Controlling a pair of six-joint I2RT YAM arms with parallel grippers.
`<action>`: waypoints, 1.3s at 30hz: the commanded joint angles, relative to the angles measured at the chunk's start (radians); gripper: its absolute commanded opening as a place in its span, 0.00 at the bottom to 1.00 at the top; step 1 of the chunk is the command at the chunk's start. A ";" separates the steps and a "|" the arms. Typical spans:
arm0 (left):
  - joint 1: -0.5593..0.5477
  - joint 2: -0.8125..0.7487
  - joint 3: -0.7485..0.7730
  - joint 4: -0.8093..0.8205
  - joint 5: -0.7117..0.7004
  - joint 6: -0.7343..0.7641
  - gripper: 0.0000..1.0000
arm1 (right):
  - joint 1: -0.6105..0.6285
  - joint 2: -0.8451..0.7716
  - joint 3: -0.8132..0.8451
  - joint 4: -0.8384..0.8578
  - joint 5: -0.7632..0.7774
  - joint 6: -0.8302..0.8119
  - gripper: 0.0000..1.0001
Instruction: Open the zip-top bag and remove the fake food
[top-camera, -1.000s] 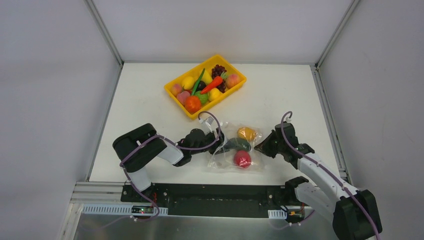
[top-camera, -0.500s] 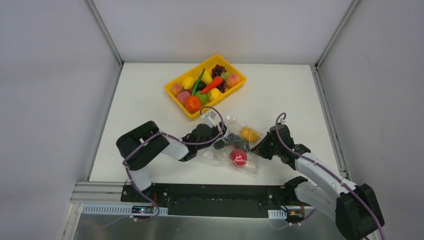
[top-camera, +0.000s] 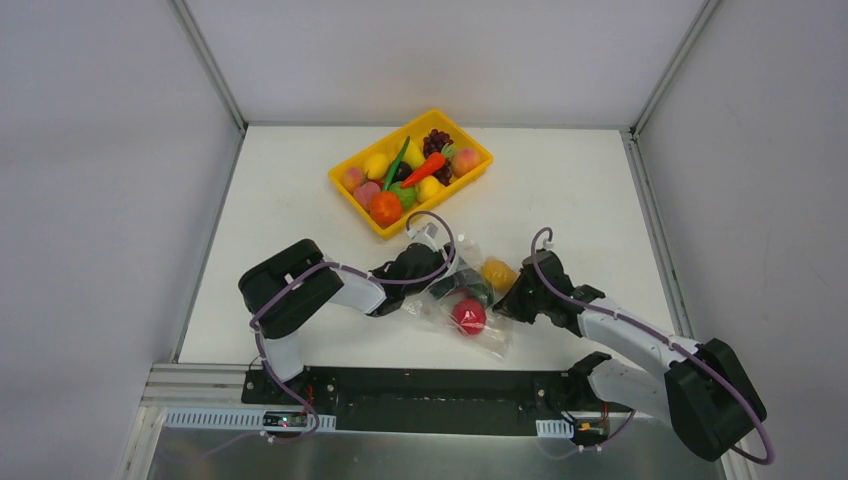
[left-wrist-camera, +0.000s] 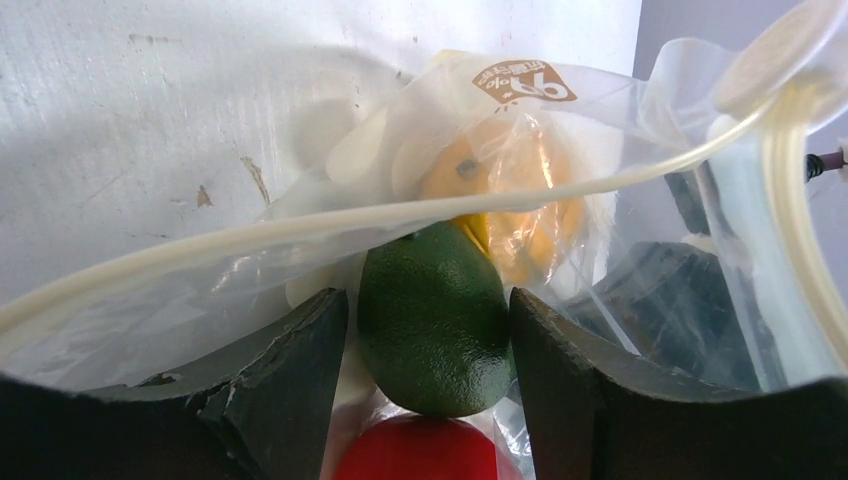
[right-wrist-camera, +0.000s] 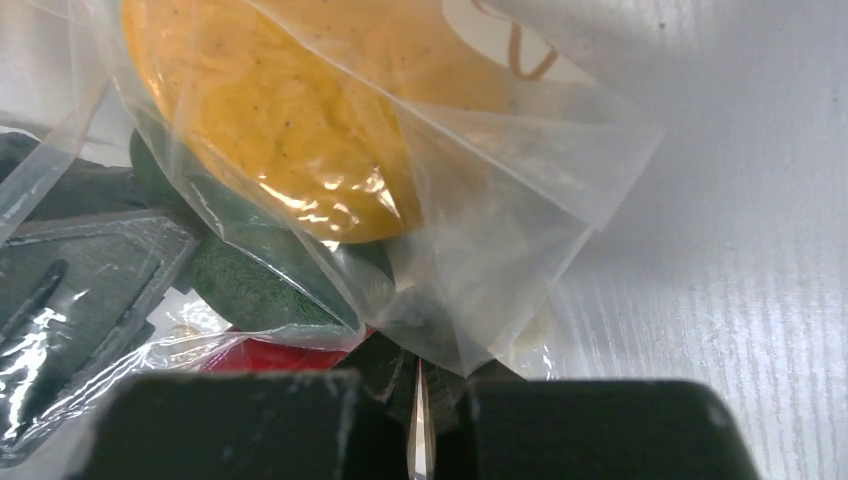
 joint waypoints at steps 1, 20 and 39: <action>-0.013 0.007 0.029 -0.118 -0.043 0.052 0.61 | 0.029 0.021 0.048 0.022 0.028 0.014 0.00; 0.028 -0.352 -0.065 -0.438 -0.132 0.261 0.08 | 0.022 -0.168 0.058 -0.266 0.372 0.118 0.00; 0.252 -0.907 -0.033 -1.039 -0.292 0.481 0.04 | -0.006 -0.339 0.201 -0.424 0.478 0.047 0.73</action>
